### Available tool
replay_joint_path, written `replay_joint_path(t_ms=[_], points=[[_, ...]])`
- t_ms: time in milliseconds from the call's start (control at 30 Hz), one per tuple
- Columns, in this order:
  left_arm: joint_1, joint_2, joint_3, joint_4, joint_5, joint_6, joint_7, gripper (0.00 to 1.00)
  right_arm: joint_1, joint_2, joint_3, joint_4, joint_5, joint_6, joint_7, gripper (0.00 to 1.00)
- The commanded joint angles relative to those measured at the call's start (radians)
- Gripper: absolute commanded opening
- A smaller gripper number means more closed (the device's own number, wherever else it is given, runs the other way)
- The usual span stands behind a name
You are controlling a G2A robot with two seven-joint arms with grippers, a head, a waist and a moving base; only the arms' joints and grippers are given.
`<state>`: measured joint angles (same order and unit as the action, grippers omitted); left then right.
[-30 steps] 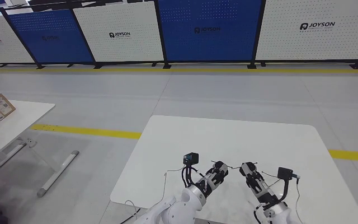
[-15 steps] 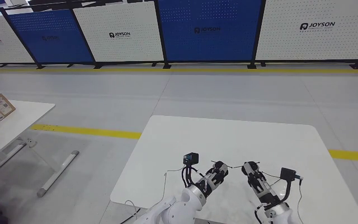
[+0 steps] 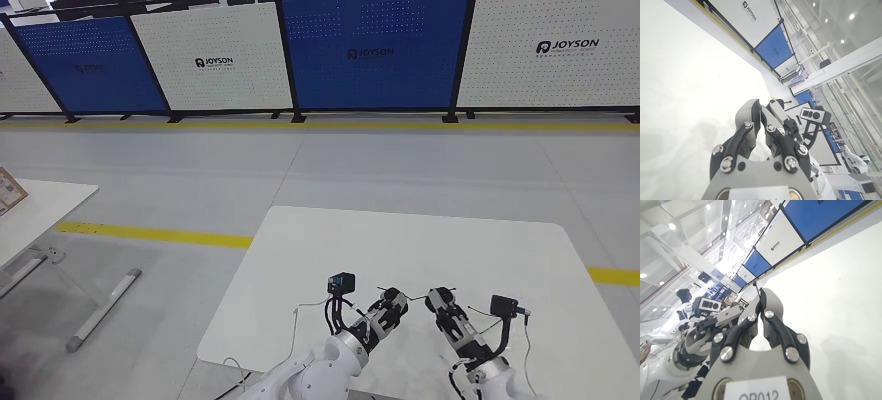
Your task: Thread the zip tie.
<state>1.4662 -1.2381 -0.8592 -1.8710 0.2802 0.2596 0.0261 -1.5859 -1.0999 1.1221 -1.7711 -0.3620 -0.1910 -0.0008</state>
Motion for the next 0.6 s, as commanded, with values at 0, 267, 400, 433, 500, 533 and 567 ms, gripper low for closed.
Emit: replay_joint_path(t_ms=[0, 267, 400, 433, 500, 533, 567], points=[[0.000, 0.000, 0.000, 0.000, 0.000, 0.000, 0.000, 0.00, -0.002, -0.001, 0.002, 0.001, 0.007, -0.010, 0.007, 0.00], [0.000, 0.000, 0.000, 0.000, 0.000, 0.000, 0.000, 0.00, -0.006, -0.003, 0.008, 0.001, 0.019, -0.020, 0.019, 0.00], [0.000, 0.000, 0.000, 0.000, 0.000, 0.000, 0.000, 0.00, -0.006, -0.003, 0.008, 0.001, 0.019, -0.020, 0.019, 0.00], [0.000, 0.000, 0.000, 0.000, 0.000, 0.000, 0.000, 0.00, -0.006, -0.003, 0.008, 0.001, 0.019, -0.020, 0.019, 0.00], [0.000, 0.000, 0.000, 0.000, 0.000, 0.000, 0.000, 0.00, -0.006, -0.003, 0.008, 0.001, 0.019, -0.020, 0.019, 0.00], [0.000, 0.000, 0.000, 0.000, 0.000, 0.000, 0.000, 0.00, -0.006, -0.004, 0.010, 0.001, 0.019, -0.017, 0.017, 0.00], [0.000, 0.000, 0.000, 0.000, 0.000, 0.000, 0.000, 0.00, -0.008, -0.005, 0.014, -0.001, 0.018, -0.015, 0.012, 0.00]])
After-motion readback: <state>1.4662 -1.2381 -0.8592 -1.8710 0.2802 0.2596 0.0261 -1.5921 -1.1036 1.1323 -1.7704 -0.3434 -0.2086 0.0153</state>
